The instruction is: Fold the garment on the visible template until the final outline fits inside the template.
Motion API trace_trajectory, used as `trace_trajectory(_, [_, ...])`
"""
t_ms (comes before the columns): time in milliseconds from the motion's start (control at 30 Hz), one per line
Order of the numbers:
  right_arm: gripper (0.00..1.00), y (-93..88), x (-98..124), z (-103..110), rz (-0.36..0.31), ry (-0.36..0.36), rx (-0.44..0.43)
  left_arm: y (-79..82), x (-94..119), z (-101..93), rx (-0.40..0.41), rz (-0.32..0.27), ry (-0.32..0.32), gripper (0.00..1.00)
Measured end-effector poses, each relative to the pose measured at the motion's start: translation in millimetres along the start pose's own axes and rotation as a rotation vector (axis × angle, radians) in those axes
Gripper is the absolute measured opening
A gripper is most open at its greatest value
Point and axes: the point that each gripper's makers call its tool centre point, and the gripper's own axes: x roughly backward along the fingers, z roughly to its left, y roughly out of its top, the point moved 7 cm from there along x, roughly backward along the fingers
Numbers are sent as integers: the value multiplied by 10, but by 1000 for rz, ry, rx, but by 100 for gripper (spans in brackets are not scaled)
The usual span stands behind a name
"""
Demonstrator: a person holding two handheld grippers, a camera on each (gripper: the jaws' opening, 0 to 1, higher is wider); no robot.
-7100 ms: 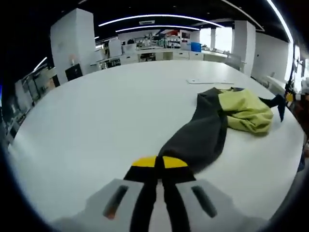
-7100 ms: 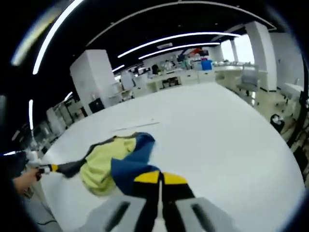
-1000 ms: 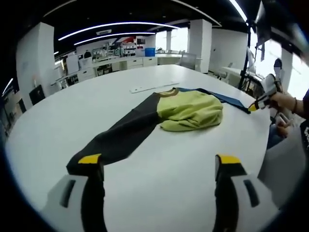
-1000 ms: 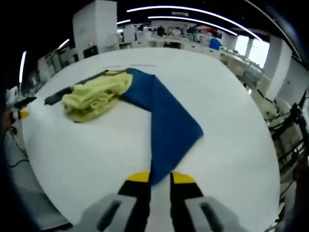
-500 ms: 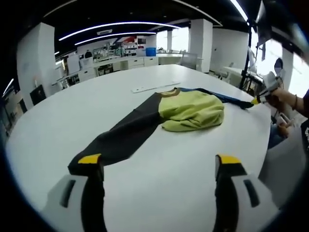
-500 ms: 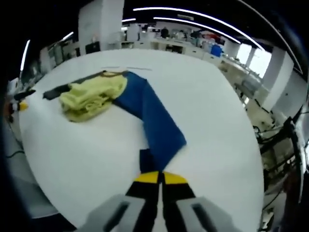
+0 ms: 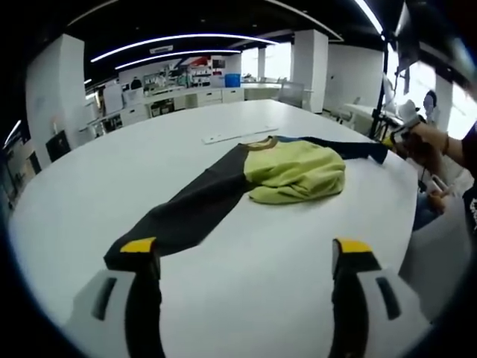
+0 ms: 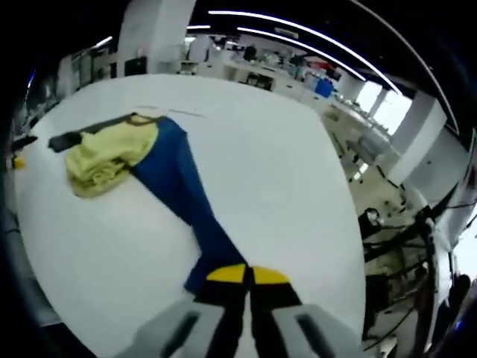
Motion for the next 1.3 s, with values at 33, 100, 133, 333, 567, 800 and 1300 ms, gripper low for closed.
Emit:
trace_trajectory(33, [0,17,-48,-61,5,-10,4,5,-2,-6,1,-2,1,93])
trace_trajectory(100, [0,47,-122,-159,10,-24,19,9,-4,-16,3,-1,-2,93])
trace_trajectory(133, [0,55,-147,-193,20,-28,23,8,-6,-13,2,-1,-3,93])
trace_trajectory(333, [0,96,-260,-346,44,-73,60,20,-19,-40,-1,8,-8,93])
trace_trajectory(567, [0,95,-452,-504,78,-89,86,28,-57,-84,-6,19,-22,92])
trace_trajectory(800, [7,100,-467,-541,67,-113,36,37,-60,-77,-2,14,-23,92])
trace_trajectory(1300, [62,419,-245,220,-169,169,-105,168,-147,-102,-8,-42,-49,90])
